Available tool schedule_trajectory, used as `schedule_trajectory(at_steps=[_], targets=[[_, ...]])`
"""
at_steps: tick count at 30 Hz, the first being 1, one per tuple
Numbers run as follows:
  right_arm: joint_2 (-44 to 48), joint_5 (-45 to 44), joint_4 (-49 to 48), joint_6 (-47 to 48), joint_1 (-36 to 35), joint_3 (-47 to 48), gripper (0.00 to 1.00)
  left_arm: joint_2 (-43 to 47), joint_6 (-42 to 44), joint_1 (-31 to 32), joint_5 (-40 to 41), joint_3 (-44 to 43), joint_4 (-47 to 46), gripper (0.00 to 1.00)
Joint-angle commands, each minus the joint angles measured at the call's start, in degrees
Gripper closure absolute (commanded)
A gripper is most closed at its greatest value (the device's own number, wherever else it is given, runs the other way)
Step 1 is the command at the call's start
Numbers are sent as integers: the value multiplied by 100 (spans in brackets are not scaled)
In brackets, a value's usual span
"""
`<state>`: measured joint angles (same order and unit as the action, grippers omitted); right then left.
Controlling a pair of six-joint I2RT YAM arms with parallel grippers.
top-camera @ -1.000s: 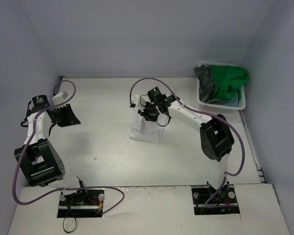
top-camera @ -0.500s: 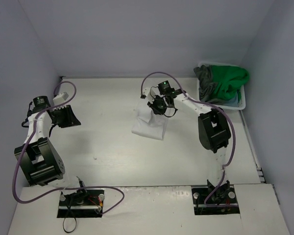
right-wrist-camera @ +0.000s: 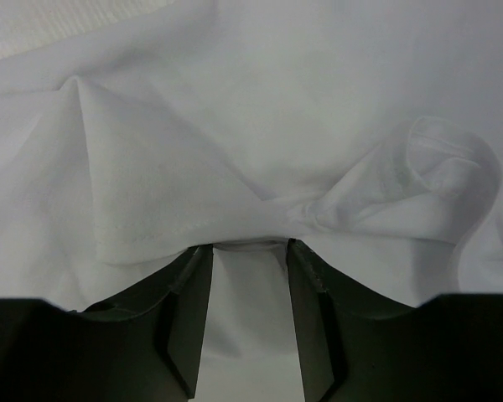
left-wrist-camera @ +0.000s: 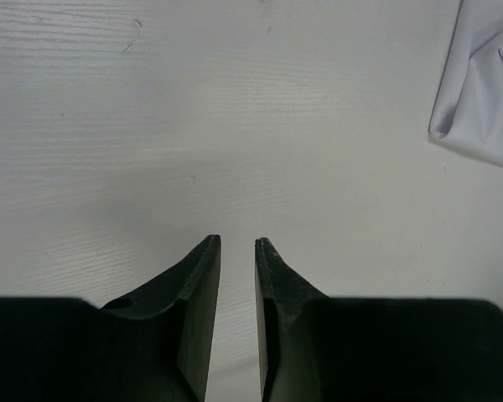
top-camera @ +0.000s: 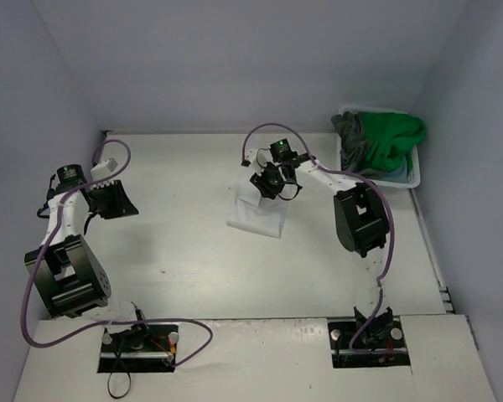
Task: Fold and stack the t-shirts
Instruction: Fold the folded rectangular tshirt in 1/3 of the way
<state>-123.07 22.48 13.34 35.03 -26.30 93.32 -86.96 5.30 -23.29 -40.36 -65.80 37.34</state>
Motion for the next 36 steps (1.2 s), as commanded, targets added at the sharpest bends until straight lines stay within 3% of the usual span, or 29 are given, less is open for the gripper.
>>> schedule_trajectory(at_steps=[1,15,19,20,22,36], targets=[[212,-279,-402,-259,-6,99,62,47,6,17,-104,-73,-157,81],[1723,-640,-710,-751,-129,-999,65,144,-29,26,-148,-21,-157,81],[2049,-395,-614,-787,-173,-1333,81,162,-20,26,-148,-21,-157,81],[2102,-324,-483,-778,-208,-1395,92,153,-29,17,-156,-21,-157,81],[2085,-218,-403,-725,-252,-1448,100,135,-29,26,-174,-38,-157,81],[881,72,-332,-593,-498,-992,100,91,-38,26,-227,-73,-140,82]])
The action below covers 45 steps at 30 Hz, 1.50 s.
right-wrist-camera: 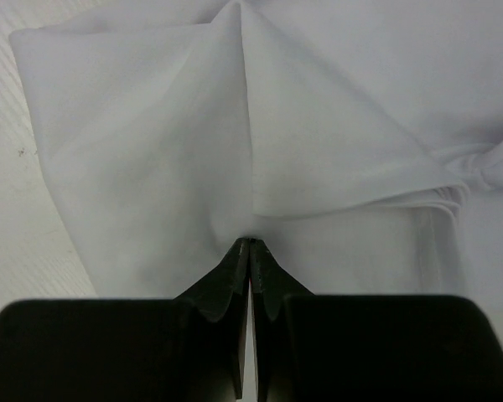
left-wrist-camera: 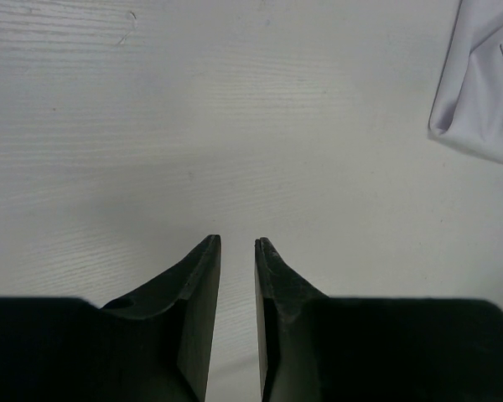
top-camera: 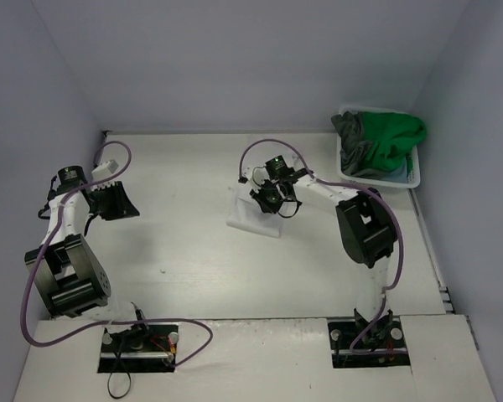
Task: Fold and stack the t-shirts
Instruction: Fold the folded rectangular tshirt in 1/3 of the way
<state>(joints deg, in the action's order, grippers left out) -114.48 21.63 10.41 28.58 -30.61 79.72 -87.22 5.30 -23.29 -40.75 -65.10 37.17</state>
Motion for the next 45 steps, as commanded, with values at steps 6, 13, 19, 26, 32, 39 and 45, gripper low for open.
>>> schedule_trajectory(at_steps=[6,13,19,26,32,39,45], targets=[[-364,149,-66,95,-85,614,100,126,-3,35,-258,-117,-122,82],[-567,105,-127,51,-94,966,100,47,50,193,-258,-152,-113,82],[-690,79,-136,78,-94,1212,100,-5,76,272,-266,-143,-122,82],[-1059,8,-268,95,-77,1546,100,-93,156,457,-232,-126,-96,82],[-1402,-203,-356,113,-77,2038,100,-128,147,492,-231,-126,-96,81],[-1578,-396,-470,69,-68,2451,100,-208,147,509,-258,-99,-113,82],[-1666,-493,-558,95,2,2601,100,-225,147,571,-205,-82,-122,82]])
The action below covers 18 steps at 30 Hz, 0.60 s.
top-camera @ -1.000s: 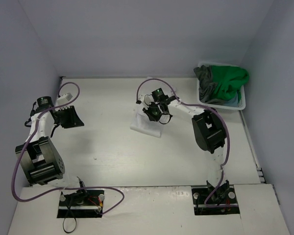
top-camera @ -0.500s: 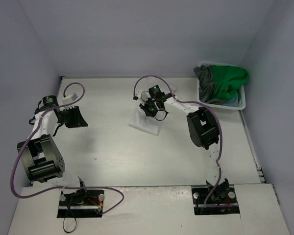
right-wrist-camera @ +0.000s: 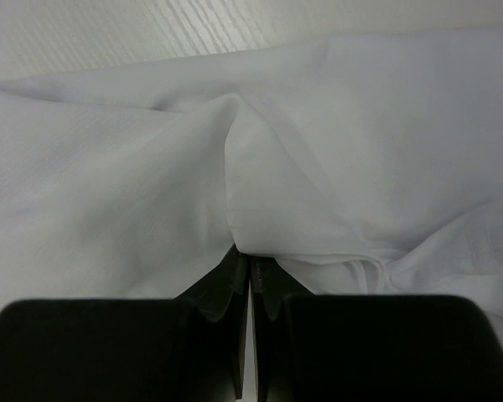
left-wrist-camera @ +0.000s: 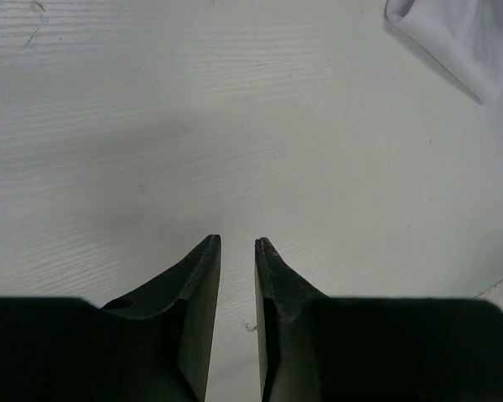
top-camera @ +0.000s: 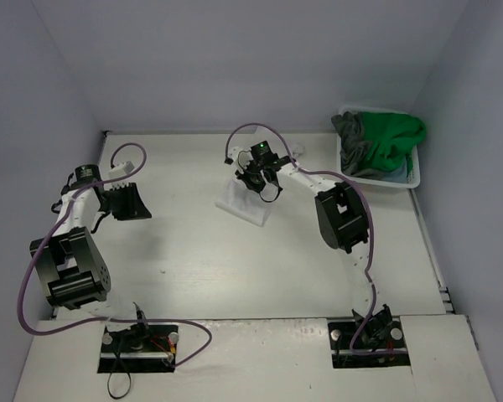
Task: Fold and stack the t-shirts
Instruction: Fold the folded rectangular tshirt in 1/3 of the way
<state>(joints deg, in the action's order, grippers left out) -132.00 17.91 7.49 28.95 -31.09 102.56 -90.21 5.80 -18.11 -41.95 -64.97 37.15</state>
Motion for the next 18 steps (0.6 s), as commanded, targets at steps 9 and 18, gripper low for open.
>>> schedule_trajectory(at_steps=[9,18], targets=[[105,-262,-879,-170,235,308,100,4,123,176,-15,-69,-129,82],[-150,-280,-1337,-425,367,598,99,-40,167,194,21,-68,-129,82]])
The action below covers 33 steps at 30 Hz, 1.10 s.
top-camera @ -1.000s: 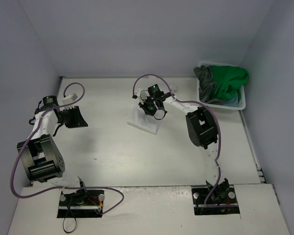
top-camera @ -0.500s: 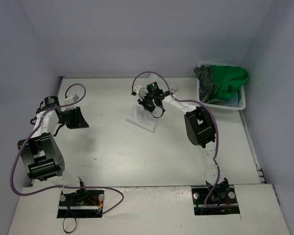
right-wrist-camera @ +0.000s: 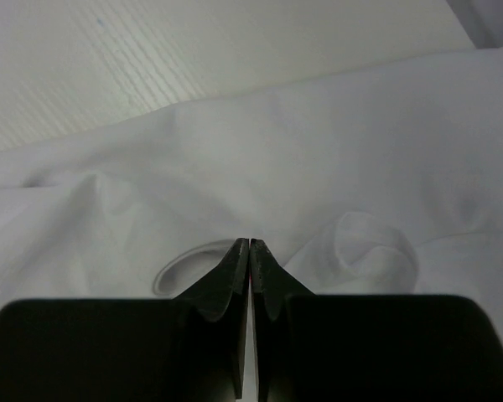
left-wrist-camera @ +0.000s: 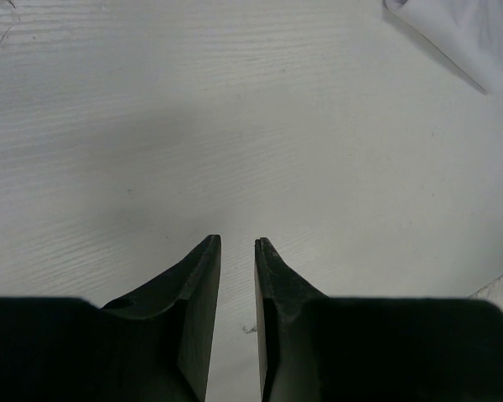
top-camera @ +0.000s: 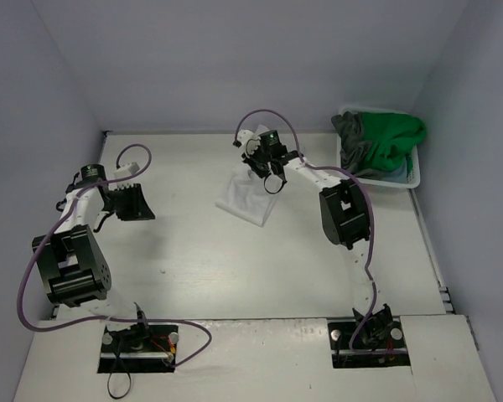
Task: Fold and stack the t-shirts
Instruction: Fold the folded rectangular tshirt in 1/3 of the way, then grab one side of the 2/3 rectangular tshirt with right arm
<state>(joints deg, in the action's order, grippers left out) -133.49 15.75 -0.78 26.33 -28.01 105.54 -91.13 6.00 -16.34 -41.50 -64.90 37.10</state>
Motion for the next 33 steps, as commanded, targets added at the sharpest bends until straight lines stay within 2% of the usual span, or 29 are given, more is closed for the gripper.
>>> schedule_trajectory(at_steps=[1,9,16,18,20,25,26,28,29,33], targets=[[-19,-54,-572,-180,67,362,98,43,147,17,-25,-75,-133,82],[-283,-37,-582,-365,85,662,97,34,165,17,-16,-58,-124,82],[946,-318,-766,-453,94,-190,93,87,200,209,-52,-110,-107,82],[1297,-266,-557,-436,85,-454,92,122,340,463,105,-171,-63,82],[1457,-161,-345,-479,76,-603,92,113,550,973,246,-277,-10,83],[1879,138,69,-488,15,-1131,93,-438,1008,2264,809,-733,130,96],[1914,243,443,-427,-3,-1210,93,-554,1026,2362,792,-995,157,98],[1932,447,718,-287,-160,-1351,86,-913,1009,2547,687,-1313,305,100],[1958,455,832,-129,-231,-1456,73,-1002,1000,2583,669,-1584,306,100],[2090,367,886,136,-617,-2053,57,-1249,859,2653,704,-1938,236,100]])
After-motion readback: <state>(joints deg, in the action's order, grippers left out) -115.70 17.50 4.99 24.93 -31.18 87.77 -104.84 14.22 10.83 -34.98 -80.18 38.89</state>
